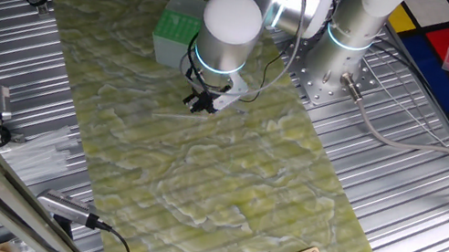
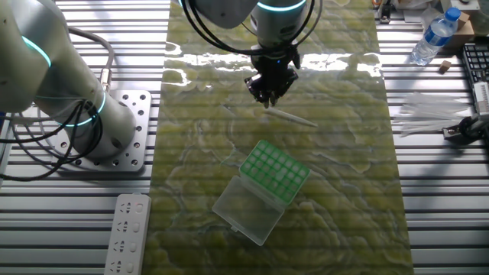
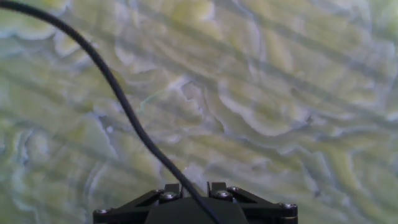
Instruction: Insert a large pipette tip into the holder for large pipette tips
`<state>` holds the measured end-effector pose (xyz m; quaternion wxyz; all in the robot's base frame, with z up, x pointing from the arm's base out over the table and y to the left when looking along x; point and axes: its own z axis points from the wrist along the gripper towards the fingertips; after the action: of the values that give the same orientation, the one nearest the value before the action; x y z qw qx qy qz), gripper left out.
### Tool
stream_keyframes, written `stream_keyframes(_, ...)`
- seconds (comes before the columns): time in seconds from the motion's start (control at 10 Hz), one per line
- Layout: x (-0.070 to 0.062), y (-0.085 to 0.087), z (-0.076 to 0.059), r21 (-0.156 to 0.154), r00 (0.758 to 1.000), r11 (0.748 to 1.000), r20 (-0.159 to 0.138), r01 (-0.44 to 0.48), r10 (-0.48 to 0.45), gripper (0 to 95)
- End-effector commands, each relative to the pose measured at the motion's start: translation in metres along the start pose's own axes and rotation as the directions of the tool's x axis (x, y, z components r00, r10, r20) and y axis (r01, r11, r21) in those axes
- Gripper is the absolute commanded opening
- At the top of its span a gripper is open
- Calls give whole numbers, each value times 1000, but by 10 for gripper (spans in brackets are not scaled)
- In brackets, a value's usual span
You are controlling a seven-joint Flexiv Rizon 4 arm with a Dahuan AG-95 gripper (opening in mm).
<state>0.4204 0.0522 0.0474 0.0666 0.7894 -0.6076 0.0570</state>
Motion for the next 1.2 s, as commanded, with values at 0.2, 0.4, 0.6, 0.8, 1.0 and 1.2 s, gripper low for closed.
stream_keyframes(0.2, 2, 1, 2, -37, 794, 795, 44, -606, 607, 190)
stream_keyframes(0.4, 2, 1, 2, -58, 632, 632, 32, -772, 775, 0)
stream_keyframes(0.6, 2, 2, 5, -114, 519, 518, 25, -848, 855, 0)
stream_keyframes(0.8, 1, 2, 7, -148, 477, 473, 6, -869, 879, 0)
stream_keyframes(1.0, 2, 2, 7, -175, 449, 441, -9, -880, 893, 0)
stream_keyframes(1.2, 0, 4, 15, -190, 436, 425, -17, -885, 900, 0)
